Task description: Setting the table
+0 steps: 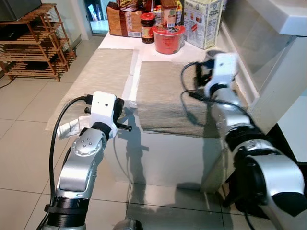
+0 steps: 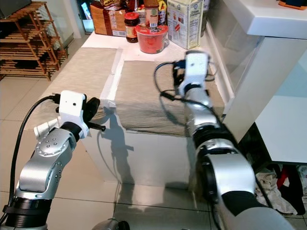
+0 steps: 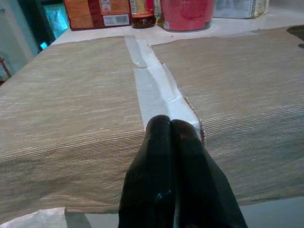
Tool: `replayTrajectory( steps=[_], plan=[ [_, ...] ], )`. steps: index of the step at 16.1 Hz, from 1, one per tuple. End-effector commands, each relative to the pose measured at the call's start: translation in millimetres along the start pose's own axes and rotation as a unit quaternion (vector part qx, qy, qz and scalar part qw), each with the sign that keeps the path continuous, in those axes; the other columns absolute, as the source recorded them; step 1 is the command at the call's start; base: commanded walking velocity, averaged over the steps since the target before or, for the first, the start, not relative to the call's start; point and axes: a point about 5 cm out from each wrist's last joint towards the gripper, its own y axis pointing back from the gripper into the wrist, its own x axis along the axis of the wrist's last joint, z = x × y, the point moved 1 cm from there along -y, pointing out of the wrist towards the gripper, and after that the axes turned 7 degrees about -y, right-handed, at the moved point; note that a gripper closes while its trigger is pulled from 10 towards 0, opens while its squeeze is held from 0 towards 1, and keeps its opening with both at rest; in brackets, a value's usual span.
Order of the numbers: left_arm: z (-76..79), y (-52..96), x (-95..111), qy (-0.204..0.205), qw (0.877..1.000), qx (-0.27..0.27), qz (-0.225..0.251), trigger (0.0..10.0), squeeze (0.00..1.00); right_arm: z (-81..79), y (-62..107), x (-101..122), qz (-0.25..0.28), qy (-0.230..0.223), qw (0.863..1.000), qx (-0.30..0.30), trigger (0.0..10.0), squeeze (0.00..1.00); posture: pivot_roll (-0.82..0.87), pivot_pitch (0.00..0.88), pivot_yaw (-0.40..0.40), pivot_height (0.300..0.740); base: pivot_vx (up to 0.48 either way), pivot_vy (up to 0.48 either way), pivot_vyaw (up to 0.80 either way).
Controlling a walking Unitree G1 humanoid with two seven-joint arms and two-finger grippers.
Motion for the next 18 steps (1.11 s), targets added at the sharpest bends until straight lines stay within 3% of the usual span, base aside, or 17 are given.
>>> replayTrajectory(
  steps=[1,3,7,9,15,18],
  plan=[
    [-2.1,-0.8,0,-0.002,1.0,0.002,0.001,10.0,0.0,2.7,-4.9,15,0.024,-0.006,1.0,-0.011,10.0,0.0,0.03,0.014,0.034,0.736,0.0,0.0,0.0],
    [-1.8,-1.4,2,-0.003,1.0,0.001,0.003,10.0,0.0,12.4,-5.8,17,0.023,0.001,0.999,-0.04,10.0,0.0,0.03,0.01,0.033,0.736,0.0,0.0,0.0],
    [-4.7,0.0,3,-0.006,1.0,0.006,0.005,10.0,0.0,-4.3,-9.0,24,0.033,-0.003,0.999,-0.014,10.0,0.0,0.05,0.0,0.023,0.736,0.0,0.0,0.0],
    [-4.7,0.5,3,-0.006,1.0,0.007,0.005,10.0,0.0,-4.8,-8.4,22,0.031,-0.002,0.999,-0.015,10.0,0.0,0.05,0.0,0.02,0.736,0.0,0.0,0.0],
    [-6.5,-1.0,5,-0.009,1.0,0.009,0.009,10.0,0.0,11.1,-8.9,15,-0.003,0.027,0.998,-0.055,10.0,0.0,0.06,0.0,0.02,0.736,0.0,0.0,0.0],
    [-8.1,0.2,4,-0.009,1.0,0.013,0.008,10.0,0.0,16.9,-7.8,8,-0.029,0.02,0.997,-0.065,10.0,0.0,0.06,0.0,0.012,0.736,0.0,0.0,0.0]
  ],
)
